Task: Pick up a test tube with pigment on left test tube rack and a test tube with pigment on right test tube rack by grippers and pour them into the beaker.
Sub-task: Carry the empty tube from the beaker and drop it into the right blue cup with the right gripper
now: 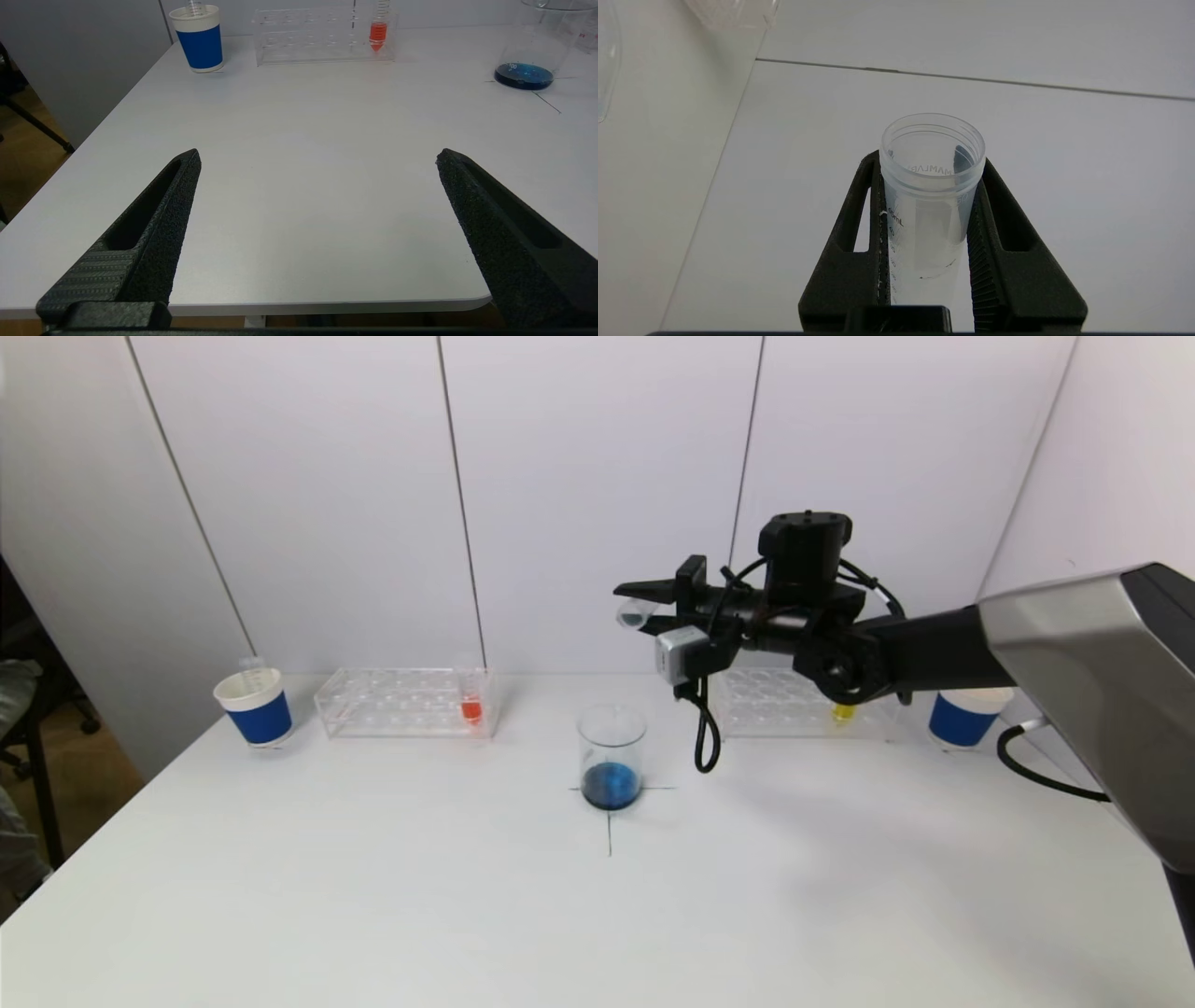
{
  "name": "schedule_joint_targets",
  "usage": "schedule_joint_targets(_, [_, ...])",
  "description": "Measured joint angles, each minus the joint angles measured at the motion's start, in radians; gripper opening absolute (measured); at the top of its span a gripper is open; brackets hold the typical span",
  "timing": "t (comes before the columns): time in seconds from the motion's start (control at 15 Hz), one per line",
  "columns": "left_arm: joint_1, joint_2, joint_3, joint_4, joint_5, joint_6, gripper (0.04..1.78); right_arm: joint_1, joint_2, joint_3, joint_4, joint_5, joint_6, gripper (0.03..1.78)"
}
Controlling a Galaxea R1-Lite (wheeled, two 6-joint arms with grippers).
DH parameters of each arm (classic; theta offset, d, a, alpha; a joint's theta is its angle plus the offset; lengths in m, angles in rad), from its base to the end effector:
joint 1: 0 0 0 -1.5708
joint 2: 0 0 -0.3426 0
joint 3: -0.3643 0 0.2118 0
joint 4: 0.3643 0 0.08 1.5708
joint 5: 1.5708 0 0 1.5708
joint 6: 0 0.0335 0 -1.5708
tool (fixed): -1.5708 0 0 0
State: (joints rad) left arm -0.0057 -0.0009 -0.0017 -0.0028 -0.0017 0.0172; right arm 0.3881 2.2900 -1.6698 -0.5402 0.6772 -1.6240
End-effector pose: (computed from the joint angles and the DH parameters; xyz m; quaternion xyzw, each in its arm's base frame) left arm -0.0314 0.0001 0.0763 0.0086 -0.0027 -0.0037 1.0000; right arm 0.4885 0.2224 0.1957 -0.6207 -0.3410 0.3778 0.5964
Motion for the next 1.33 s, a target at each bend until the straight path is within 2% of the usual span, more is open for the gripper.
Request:
schedule_joint_targets(0.2, [0.0,0.0,0.0,0.0,0.0,0.0,1.76,0.008,-0.048,0.0,-0.018,-0.068,0.212,0.53])
schedule_joint_targets(0.4, [0.0,0.0,0.0,0.0,0.0,0.0,1.76,0.016,-0.091,0.003,-0.127,-0.153,0.463,0.53])
schedule_joint_targets(0.67, [0.0,0.0,0.0,0.0,0.0,0.0,1.76,0.023,-0.157,0.002,-0.153,-0.317,0.76,0.53])
schedule_joint_targets(0.8, [0.0,0.0,0.0,0.0,0.0,0.0,1.76,0.029,-0.192,-0.018,-0.141,-0.428,0.913,0.53])
schedule_joint_targets(1.13, [0.0,0.0,0.0,0.0,0.0,0.0,1.76,0.022,-0.255,-0.18,0.015,-0.697,1.226,0.53])
schedule_joint_targets(1.27, [0.0,0.0,0.0,0.0,0.0,0.001,1.76,-0.009,-0.272,-0.254,0.122,-0.783,1.326,0.53])
schedule_joint_targets(1.33, [0.0,0.0,0.0,0.0,0.0,0.0,1.76,-0.038,-0.286,-0.273,0.185,-0.807,1.374,0.53])
